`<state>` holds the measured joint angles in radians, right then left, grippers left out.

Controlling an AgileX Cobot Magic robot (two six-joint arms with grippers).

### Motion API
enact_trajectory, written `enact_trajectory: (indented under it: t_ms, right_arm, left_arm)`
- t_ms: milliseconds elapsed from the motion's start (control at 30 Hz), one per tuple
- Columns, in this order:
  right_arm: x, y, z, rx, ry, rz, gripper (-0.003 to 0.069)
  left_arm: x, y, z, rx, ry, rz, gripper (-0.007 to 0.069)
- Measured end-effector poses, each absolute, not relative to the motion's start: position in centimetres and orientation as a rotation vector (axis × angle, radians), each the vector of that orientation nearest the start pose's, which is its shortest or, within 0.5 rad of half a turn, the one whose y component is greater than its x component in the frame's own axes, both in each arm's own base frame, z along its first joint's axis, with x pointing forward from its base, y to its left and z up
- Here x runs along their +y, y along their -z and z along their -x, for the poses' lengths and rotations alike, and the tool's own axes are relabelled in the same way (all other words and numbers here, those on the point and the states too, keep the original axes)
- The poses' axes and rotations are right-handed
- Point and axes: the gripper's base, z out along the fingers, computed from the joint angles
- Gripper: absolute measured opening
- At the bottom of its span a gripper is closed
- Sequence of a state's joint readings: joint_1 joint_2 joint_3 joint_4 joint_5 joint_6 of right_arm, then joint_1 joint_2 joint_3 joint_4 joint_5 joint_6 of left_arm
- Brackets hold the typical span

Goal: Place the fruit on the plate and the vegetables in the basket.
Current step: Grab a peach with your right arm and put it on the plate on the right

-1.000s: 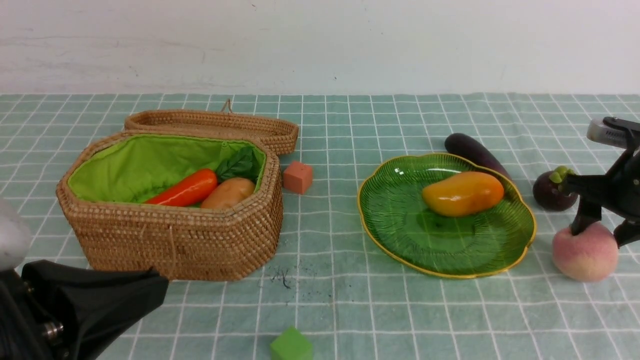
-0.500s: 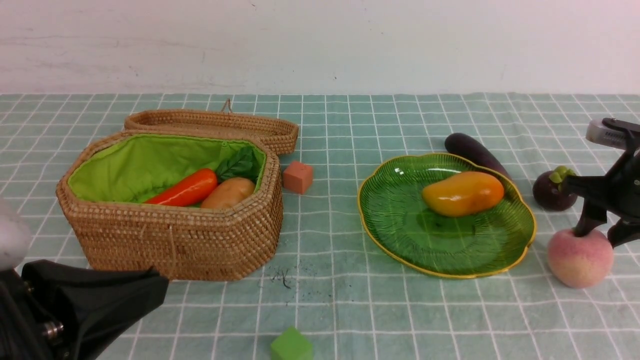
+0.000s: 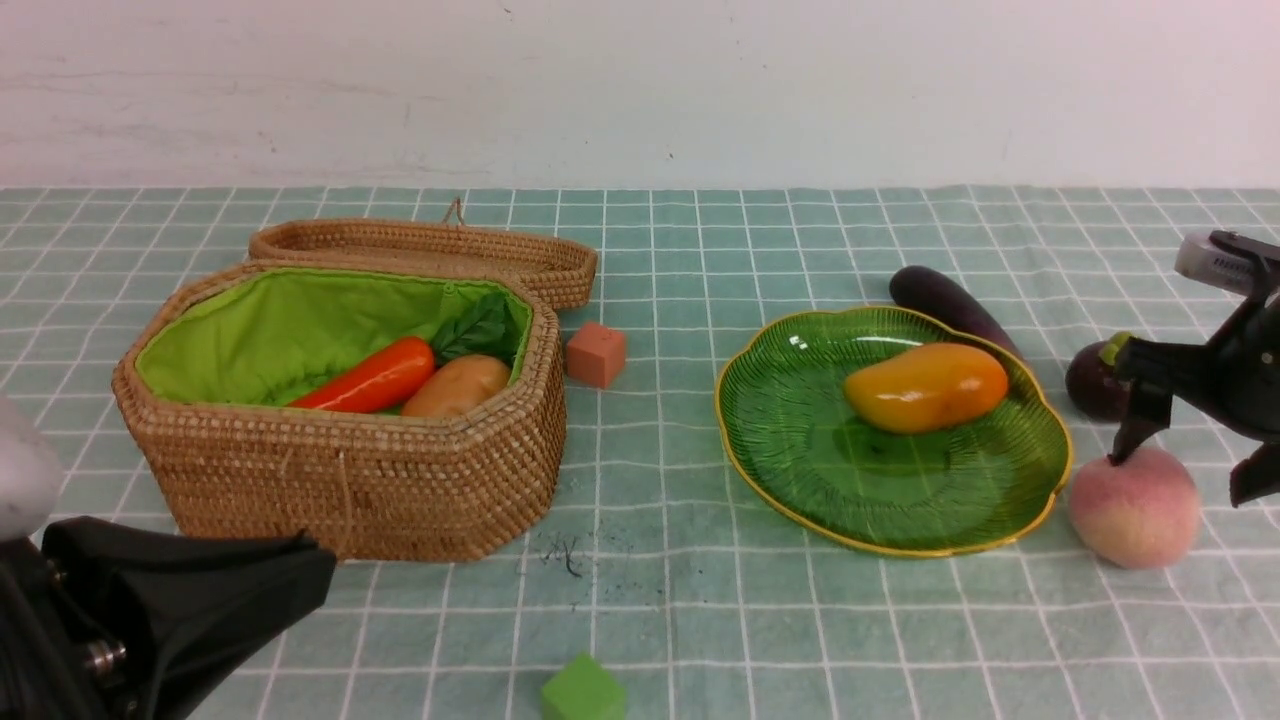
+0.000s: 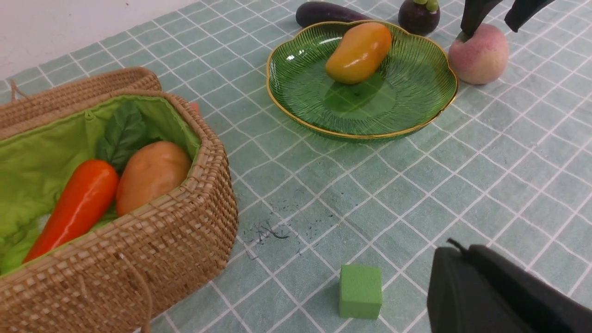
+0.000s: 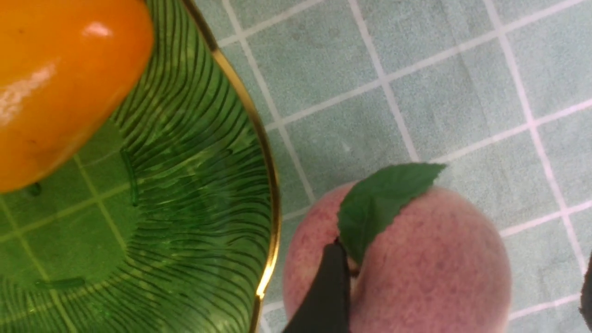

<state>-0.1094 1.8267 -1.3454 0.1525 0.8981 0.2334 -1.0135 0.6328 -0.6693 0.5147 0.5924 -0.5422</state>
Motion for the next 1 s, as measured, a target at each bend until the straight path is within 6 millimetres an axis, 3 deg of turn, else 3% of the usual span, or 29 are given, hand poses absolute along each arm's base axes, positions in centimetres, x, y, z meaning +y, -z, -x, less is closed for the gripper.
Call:
enact_trajectory:
  t_ms: [200,567,1000]
  right_arm:
    - [-2.7,-22.3,-36.8,2.844,-0.252,-0.684,0.0601]
    - [-2.4,-20.1,-37.6,2.884,-0.313,-0.789,0.0597]
    - [-2.4,-19.7,-37.9,2.914,-0.309,-0.645,0.0597]
  left_arm:
    - [-9.0,-33.9,-8.6,1.854,0.447,-0.709,-0.0005]
    - [-8.9,-34.0,-8.6,1.85,0.441,-0.711,-0.0005]
    - [-9.1,-34.3,-8.6,1.808,0.458,-0.718,-0.0005]
